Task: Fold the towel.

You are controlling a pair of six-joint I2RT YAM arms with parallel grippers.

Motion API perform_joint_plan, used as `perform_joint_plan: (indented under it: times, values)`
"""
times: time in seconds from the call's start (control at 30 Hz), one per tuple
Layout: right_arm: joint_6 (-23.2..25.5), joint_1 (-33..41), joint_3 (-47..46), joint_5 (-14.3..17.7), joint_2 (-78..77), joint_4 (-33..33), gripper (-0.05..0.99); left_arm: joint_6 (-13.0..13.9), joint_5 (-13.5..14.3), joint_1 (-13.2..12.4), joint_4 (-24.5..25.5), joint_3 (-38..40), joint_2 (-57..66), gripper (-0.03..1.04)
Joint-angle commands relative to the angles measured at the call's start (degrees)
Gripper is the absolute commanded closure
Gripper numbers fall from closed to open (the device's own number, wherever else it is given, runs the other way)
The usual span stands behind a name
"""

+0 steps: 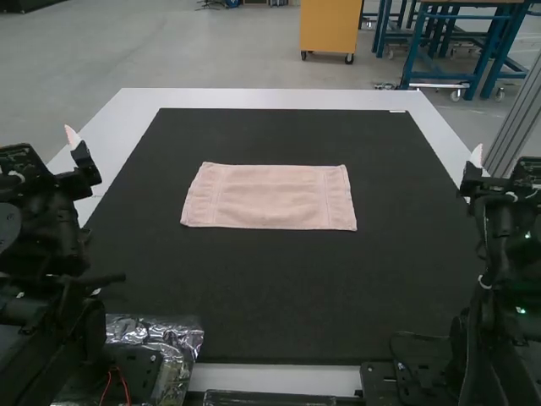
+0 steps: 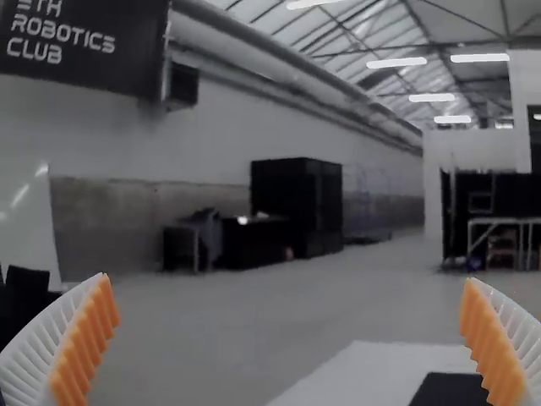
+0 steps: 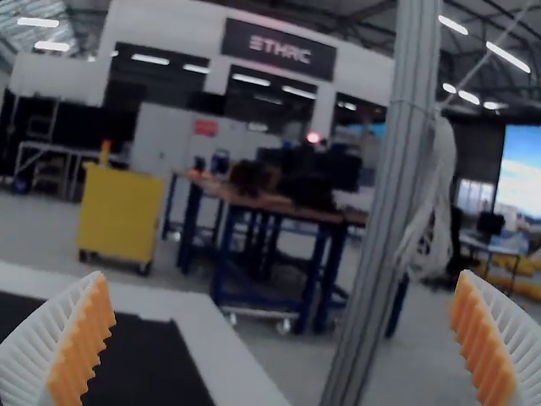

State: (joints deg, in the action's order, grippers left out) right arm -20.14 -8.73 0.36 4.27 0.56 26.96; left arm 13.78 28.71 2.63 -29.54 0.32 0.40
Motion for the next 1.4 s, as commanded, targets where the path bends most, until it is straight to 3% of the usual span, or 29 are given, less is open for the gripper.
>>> perform_joint_plan:
  times: [0.0,0.07,0.17,0.2,0.3,0.37,0.47,0.53,0.6,0.67,0.73,0.8,0.87,0.9,1.0,1.13,1.3,1.37]
  values:
    - [-7.98,0.38,-0.01,-7.44,-0.47,0.81,0.03,8.02,-9.11,0.27,1.33,-0.23,-0.4,0.06]
    - [-5.26,0.47,0.96,-8.84,-0.56,0.55,0.03,8.02,-13.33,0.27,0.98,-0.23,-0.4,0.06]
    - [-1.13,0.29,4.91,-9.46,-0.21,-2.79,0.03,7.4,-14.03,0.35,-0.34,1.27,-0.4,0.05]
    - [0.98,0.21,7.29,-9.9,0.23,-4.99,0.03,7.4,-15.44,0.35,0.1,2.67,-0.4,0.05]
    - [7.22,0.03,14.14,-10.69,4.54,-7.89,0.03,6.35,-17.55,0.62,5.55,9.09,0.47,0.05]
    - [11.0,0.03,19.33,-10.86,10.08,-8.5,0.03,3.89,-17.72,1.15,7.22,13.83,3.46,0.06]
    - [15.92,0.03,28.29,-11.13,20.27,-10.44,0.03,-0.42,-17.81,2.9,8.27,21.66,13.48,0.05]
    - [19.17,0.03,34.18,-12.01,27.74,-13.25,0.02,-5.26,-17.72,4.22,10.73,27.81,22.89,0.05]
    - [20.49,-0.06,39.01,-14.12,34.69,-15.53,0.02,-10.27,-17.72,5.28,14.07,33.61,32.38,0.05]
    - [21.11,0.12,43.15,-16.49,41.72,-18.61,0.02,-12.81,-18.51,5.45,15.74,38.35,40.73,0.05]
    - [22.16,0.29,46.13,-18.6,49.01,-22.13,0.02,-15.98,-19.04,5.1,17.85,42.22,48.55,0.05]
    - [22.07,0.56,48.33,-19.21,56.04,-25.55,0.02,-21.78,-22.29,4.13,19.78,44.6,55.76,0.05]
    - [21.46,0.73,49.21,-20.01,62.02,-28.28,0.03,-24.24,-23.79,2.02,22.16,46.27,62.35,0.05]
    - [21.28,0.73,49.47,-20.01,64.31,-28.37,0.03,-26.09,-25.81,0.79,23.12,46.7,65.16,0.05]
    - [19.53,0.82,48.86,-21.06,69.67,-27.66,0.03,-27.14,-30.29,-2.46,23.74,47.23,71.4,0.05]
    - [19.53,0.91,47.19,-26.42,74.85,-26.78,0.03,-27.05,-34.33,-3.16,22.33,45.83,75.88,0.05]
    - [18.03,3.46,46.31,-27.12,80.65,-23.88,0.03,-26.52,-40.93,-3.51,20.05,44.77,83.27,0.05]
    - [18.03,5.74,46.05,-25.45,82.59,-22.13,0.02,-25.47,-41.45,-3.6,18.03,44.68,85.64,0.05]
